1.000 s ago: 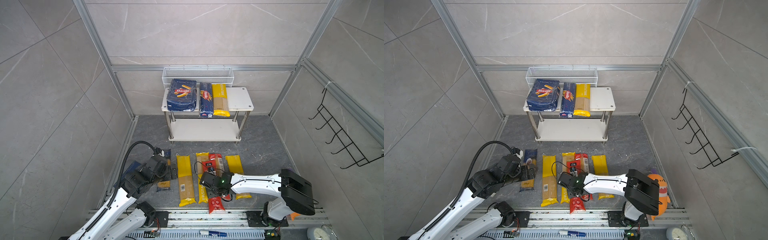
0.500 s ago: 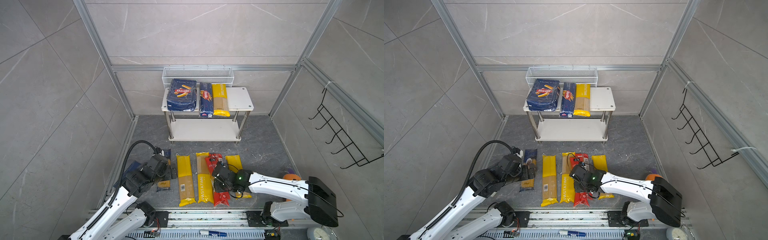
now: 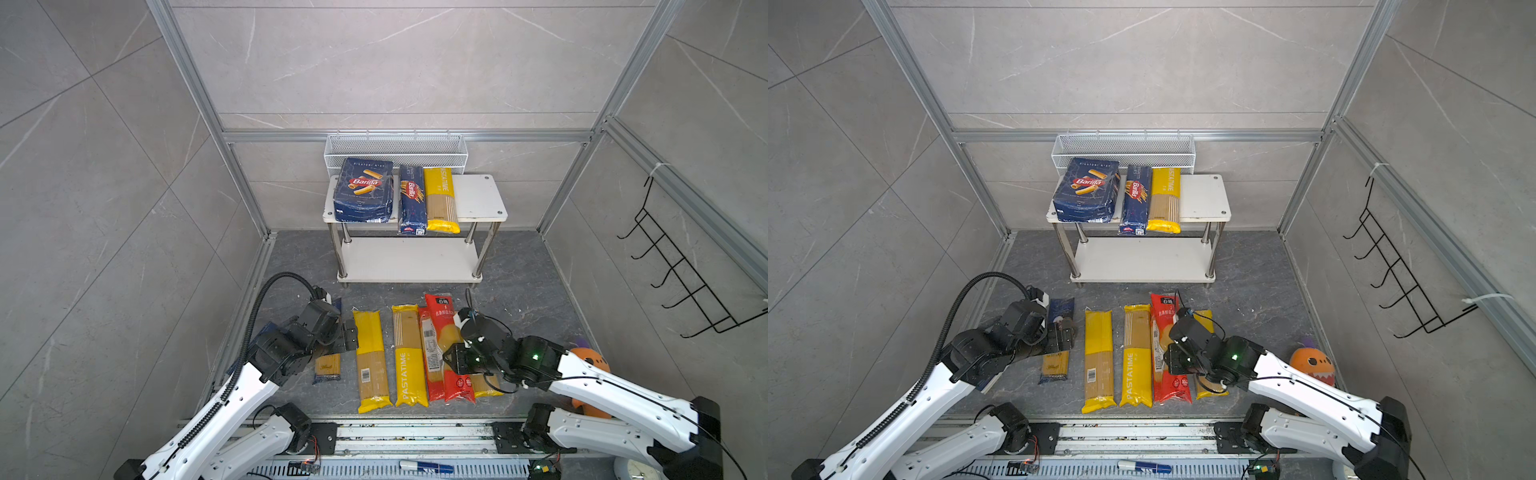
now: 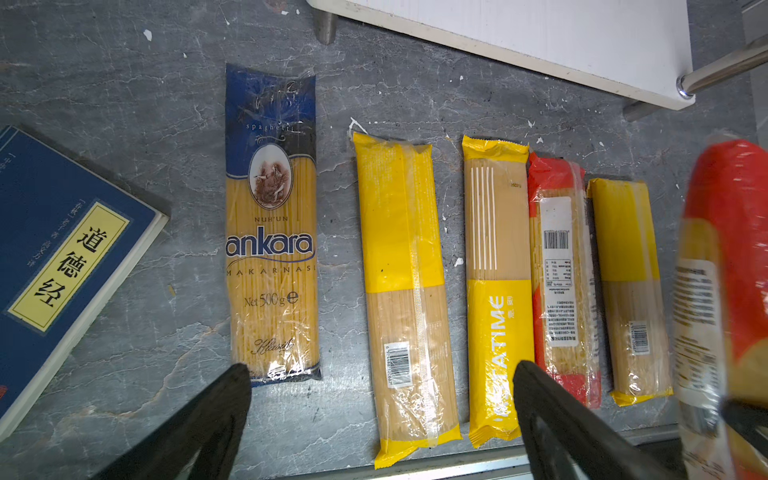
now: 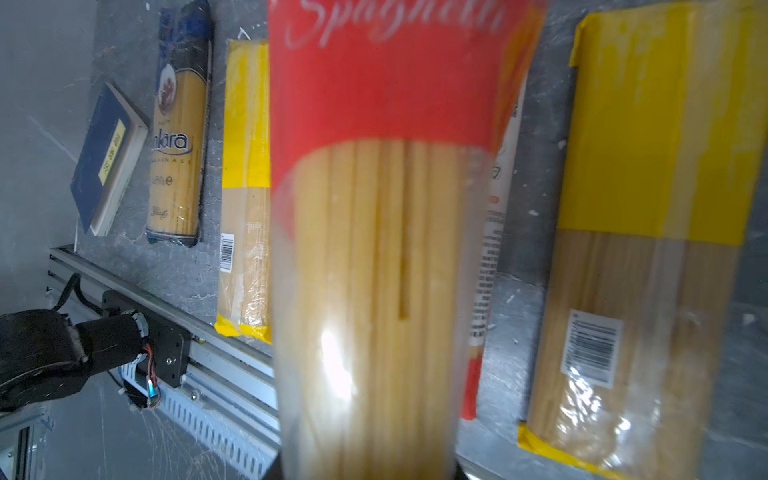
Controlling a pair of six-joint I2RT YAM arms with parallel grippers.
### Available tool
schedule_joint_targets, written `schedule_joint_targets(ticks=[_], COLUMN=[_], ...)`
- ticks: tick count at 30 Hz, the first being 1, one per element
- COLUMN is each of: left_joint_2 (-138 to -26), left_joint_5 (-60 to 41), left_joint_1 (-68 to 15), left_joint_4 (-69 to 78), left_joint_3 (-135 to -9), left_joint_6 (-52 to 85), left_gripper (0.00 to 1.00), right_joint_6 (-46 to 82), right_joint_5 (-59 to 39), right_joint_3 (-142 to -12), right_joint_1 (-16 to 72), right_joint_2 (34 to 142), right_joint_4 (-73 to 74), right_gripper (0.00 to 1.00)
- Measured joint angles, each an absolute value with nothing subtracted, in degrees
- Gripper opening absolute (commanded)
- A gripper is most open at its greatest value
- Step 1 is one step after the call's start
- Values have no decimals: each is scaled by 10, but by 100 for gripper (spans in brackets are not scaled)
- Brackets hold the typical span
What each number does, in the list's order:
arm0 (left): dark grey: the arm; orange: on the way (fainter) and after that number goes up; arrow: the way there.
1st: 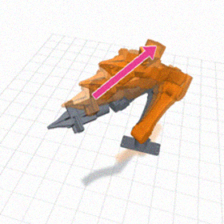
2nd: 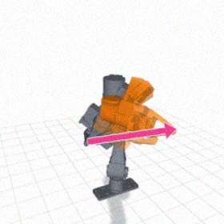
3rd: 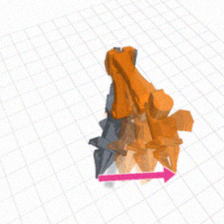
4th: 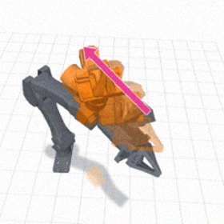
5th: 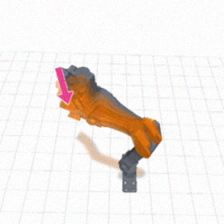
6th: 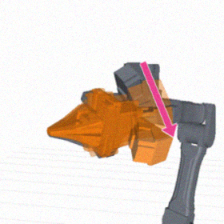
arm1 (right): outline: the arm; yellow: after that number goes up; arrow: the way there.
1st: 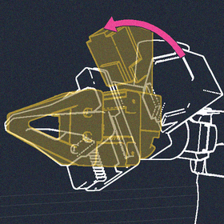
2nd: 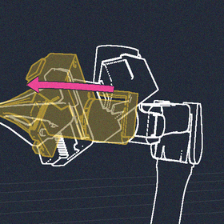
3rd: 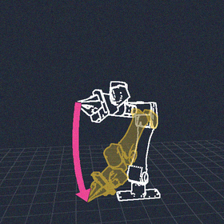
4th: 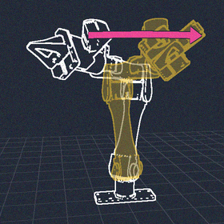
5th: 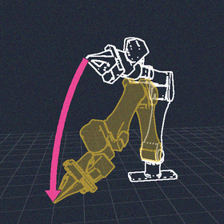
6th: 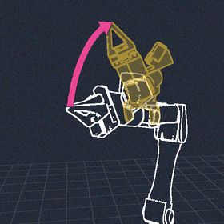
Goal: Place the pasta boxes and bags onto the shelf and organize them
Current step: 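Raise the red-labelled bag with the right gripper up toward the upper shelf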
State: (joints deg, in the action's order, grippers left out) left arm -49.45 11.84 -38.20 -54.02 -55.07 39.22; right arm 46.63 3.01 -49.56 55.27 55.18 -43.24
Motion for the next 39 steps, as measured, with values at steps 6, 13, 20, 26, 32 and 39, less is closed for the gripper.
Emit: schedule_joint_targets(ticks=[6, 13, 20, 26, 32, 39], left_joint_2=[-522, -564, -594, -631, -667, -676], left_joint_5=[118, 114, 107, 93, 83, 83], left_joint_1=[-382, -382, -382, -382, -382, -378], left_joint_4=[-537, -524, -513, -505, -492, -487], left_joint_3=[-566, -597, -637, -679, -714, -729], left_joint_6=[390, 381, 371, 352, 333, 317], left_gripper=[100, 100, 100, 100, 100, 100], right_joint_6=[450, 423, 380, 330, 277, 224], right_joint_5=[75, 142, 203, 224, 178, 70], right_joint_3=[-580, -693, -832, -963, -1092, -1312], right_joint_1=[552, 550, 547, 519, 422, 275], right_joint_2=[476, 476, 530, 612, 732, 901], right_joint_4=[-525, -601, -663, -684, -695, -729], right_gripper=[16, 16, 16, 16, 16, 16])
